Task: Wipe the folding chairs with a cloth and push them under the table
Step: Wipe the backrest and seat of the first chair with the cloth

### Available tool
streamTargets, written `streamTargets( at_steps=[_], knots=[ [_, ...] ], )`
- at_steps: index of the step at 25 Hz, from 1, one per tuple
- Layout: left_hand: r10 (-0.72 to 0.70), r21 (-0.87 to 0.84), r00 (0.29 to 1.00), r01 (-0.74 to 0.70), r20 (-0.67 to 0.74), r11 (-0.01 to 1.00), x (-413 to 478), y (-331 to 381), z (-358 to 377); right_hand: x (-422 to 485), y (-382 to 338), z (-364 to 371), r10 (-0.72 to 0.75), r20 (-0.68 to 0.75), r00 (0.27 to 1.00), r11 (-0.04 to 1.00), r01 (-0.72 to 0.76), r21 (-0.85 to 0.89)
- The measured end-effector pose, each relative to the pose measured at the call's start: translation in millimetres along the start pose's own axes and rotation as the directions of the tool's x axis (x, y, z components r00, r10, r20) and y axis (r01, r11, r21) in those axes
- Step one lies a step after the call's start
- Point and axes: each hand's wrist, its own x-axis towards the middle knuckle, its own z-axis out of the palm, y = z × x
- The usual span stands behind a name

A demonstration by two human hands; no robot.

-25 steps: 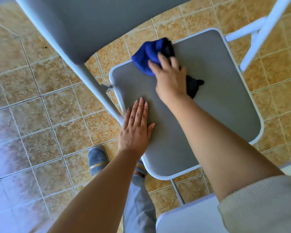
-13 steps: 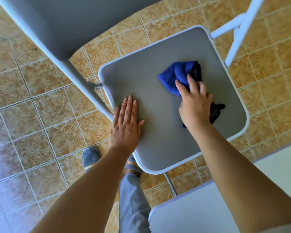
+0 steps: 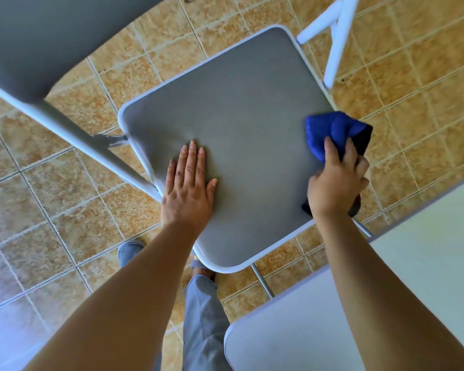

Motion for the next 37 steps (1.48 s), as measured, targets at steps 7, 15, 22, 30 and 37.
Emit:
streamTargets(
  at_steps=[7, 15, 22, 30, 37],
  knots=[
    [0.013, 0.024, 1.000, -0.013, 0.020, 1.000, 0.0, -0.8, 0.4, -16.6, -73.1, 11.0, -0.469, 0.081, 0.880, 0.883, 0.470, 0.001],
    [0.005, 0.036, 1.000, -0.006, 0.012, 0.999, 0.4, -0.2, 2.4, 7.9, -29.3, 4.4, -0.215, 0.021, 0.976, 0.977, 0.215, -0.011],
    [-0.005, 0.031, 1.000, 0.005, -0.003, 1.000, -0.9, -3.2, 0.1, 46.2, -142.0, 15.0, -0.435, 0.091, 0.896, 0.900, 0.435, 0.014],
    [0.001, 0.016, 1.000, -0.001, -0.010, 1.000, -16.4, -21.0, -3.6, 4.9, -56.8, 9.7, -0.551, 0.072, 0.832, 0.827, 0.555, -0.085],
    [0.023, -0.013, 1.000, -0.023, 0.018, 1.000, -23.3, -27.6, -7.0, 65.5, -177.9, 14.0, -0.361, 0.100, 0.927, 0.932, 0.362, 0.001]
  ],
)
